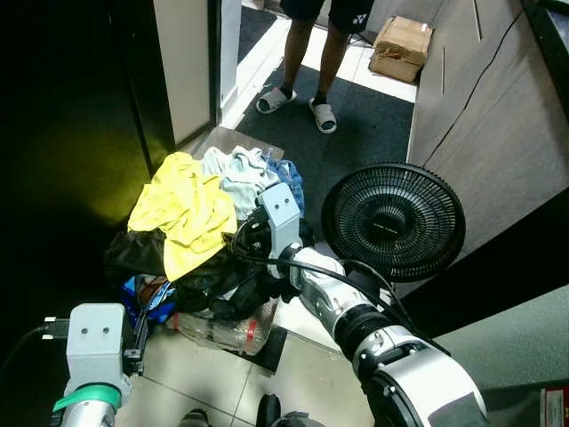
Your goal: Clothes washing
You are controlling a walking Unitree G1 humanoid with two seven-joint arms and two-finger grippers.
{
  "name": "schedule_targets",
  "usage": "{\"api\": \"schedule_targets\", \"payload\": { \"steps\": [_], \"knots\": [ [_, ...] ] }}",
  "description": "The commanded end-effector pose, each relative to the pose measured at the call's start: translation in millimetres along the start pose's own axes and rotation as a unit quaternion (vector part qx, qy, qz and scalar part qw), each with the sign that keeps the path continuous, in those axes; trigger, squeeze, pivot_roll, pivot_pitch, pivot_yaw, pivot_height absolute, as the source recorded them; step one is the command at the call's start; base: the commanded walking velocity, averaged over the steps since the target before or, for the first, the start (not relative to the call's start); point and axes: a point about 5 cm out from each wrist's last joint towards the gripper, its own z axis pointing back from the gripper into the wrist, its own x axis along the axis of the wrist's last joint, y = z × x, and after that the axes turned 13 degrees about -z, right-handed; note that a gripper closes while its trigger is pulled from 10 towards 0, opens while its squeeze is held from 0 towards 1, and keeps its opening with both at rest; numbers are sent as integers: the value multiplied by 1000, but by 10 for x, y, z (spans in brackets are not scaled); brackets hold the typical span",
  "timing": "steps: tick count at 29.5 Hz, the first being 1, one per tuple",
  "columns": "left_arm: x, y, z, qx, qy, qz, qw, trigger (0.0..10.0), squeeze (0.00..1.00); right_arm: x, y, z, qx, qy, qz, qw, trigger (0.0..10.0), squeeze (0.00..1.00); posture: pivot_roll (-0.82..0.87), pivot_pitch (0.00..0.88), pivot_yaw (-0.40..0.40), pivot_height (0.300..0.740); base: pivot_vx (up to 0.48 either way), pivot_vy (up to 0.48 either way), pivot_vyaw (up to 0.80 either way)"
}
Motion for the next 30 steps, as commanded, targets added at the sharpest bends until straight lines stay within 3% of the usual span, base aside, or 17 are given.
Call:
{"api": "schedule_targets", "payload": {
  "steps": [1,4,8,11,12,16,17,18,24,30],
  "knots": [
    [-42,9,15,4,9,-3,1000,10000,0,-110,672,-238,81,-1,-36,996,10000,0,271,268,-152,740,0,0,0],
    [16,13,-54,6,-3,-1,1000,10000,0,-64,566,-207,66,-18,-33,997,10000,0,261,247,-142,740,0,0,0],
    [313,-14,-317,-3,-56,11,998,10000,0,126,117,-24,-10,-93,-38,995,10000,0,226,202,-109,740,0,0,0],
    [585,-74,-518,-22,-102,20,994,10000,0,271,-271,243,-73,-151,-18,986,10000,0,172,150,-56,740,0,0,0],
    [585,-74,-518,-22,-102,20,994,10000,0,271,-271,243,-73,-151,-18,986,10000,0,172,150,-56,740,0,0,0],
    [957,-177,-744,-55,-158,36,985,10000,0,406,-763,744,-178,-204,28,962,10000,0,109,103,-3,740,0,0,0],
    [957,-177,-744,-55,-158,36,985,10000,0,406,-763,744,-178,-204,28,962,10000,0,109,103,-3,740,0,0,0],
    [1115,-216,-833,-67,-180,45,980,10000,0,438,-894,966,-217,-221,56,949,10000,0,71,79,24,740,0,0,0],
    [1303,-252,-933,-78,-205,55,974,10000,0,483,-947,1148,-251,-249,66,933,10000,0,45,48,35,740,0,0,0],
    [1393,-224,-1020,-69,-219,64,971,10000,0,537,-850,1082,-242,-259,69,932,10000,0,32,14,19,740,0,0,0]
  ]
}}
